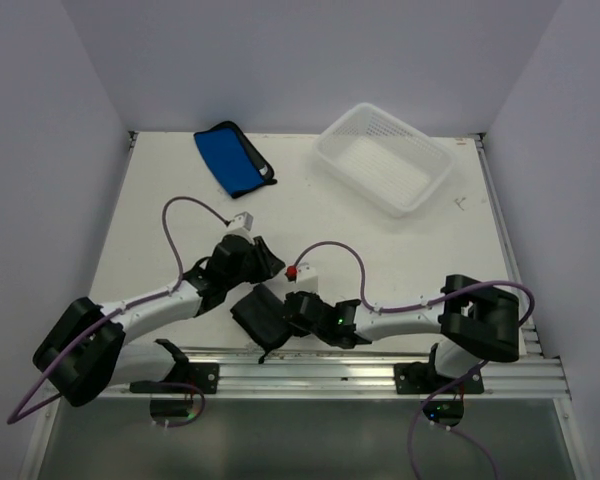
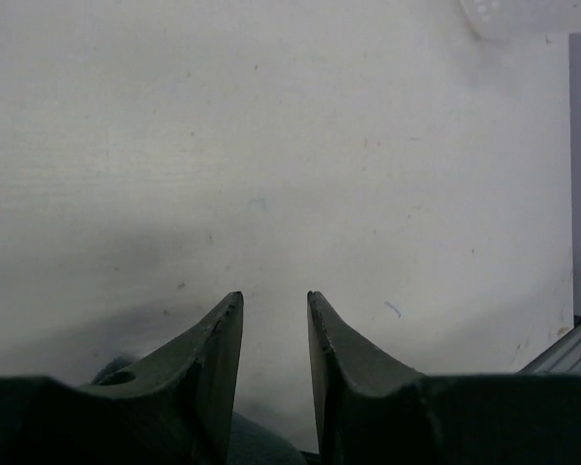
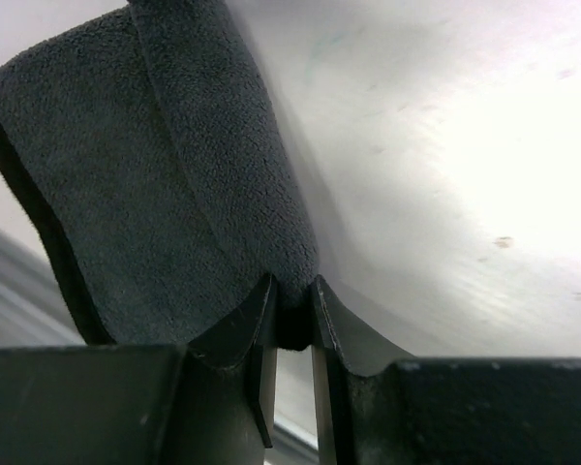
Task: Roll the towels
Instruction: Roll the towel
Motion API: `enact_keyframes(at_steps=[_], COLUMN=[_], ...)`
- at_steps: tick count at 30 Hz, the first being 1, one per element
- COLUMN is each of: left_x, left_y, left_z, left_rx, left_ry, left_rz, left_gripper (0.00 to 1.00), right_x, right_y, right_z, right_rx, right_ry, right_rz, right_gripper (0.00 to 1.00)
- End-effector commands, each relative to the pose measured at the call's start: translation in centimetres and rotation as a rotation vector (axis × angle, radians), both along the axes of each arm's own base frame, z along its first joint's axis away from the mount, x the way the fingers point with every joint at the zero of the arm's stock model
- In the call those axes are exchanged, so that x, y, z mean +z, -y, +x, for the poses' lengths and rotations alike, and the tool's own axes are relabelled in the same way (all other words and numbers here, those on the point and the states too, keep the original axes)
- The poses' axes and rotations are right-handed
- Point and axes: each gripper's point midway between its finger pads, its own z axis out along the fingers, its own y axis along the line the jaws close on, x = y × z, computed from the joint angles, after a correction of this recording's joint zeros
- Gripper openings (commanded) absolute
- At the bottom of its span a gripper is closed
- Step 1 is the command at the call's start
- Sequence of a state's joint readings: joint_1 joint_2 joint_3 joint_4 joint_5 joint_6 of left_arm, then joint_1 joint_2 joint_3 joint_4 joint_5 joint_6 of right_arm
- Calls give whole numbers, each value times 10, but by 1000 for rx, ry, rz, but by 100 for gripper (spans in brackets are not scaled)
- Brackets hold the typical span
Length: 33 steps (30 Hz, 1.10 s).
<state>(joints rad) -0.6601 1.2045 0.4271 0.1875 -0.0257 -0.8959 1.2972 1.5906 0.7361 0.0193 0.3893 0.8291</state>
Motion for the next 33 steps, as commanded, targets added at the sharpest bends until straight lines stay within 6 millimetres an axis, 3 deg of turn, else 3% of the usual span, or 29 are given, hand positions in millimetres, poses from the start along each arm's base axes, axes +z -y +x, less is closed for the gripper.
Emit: enact_keyframes(at_steps=[1, 7, 11, 15, 16, 19, 27, 33], left_x=[25, 39, 40, 40, 38, 33, 33, 33], left_y=[3, 16, 20, 25, 25, 24, 22, 28], left_z=[33, 62, 74, 72, 71, 67, 58, 44], left_rx=[8, -31, -40, -72, -78, -83, -99, -159], left_ry=[76, 97, 93, 88, 82, 73, 70, 48], left_rz=[68, 82, 93, 76, 79, 81, 58, 14], left_gripper=[37, 38, 39, 39, 39, 39, 39, 39], right_x=[23, 31, 38, 32, 19, 11, 16, 4], right_y=[18, 26, 30, 12, 12, 8, -1, -5], right_z=[36, 54, 62, 53, 51, 45, 38, 32], right_rx=[-152, -235, -244, -187, -170, -141, -93, -8], right_ry=[162, 263, 389, 423, 417, 434, 527, 572], right_rz=[-72, -125, -263, -365, -409, -486, -663, -835], right_gripper=[0, 0, 0, 0, 0, 0, 0, 0])
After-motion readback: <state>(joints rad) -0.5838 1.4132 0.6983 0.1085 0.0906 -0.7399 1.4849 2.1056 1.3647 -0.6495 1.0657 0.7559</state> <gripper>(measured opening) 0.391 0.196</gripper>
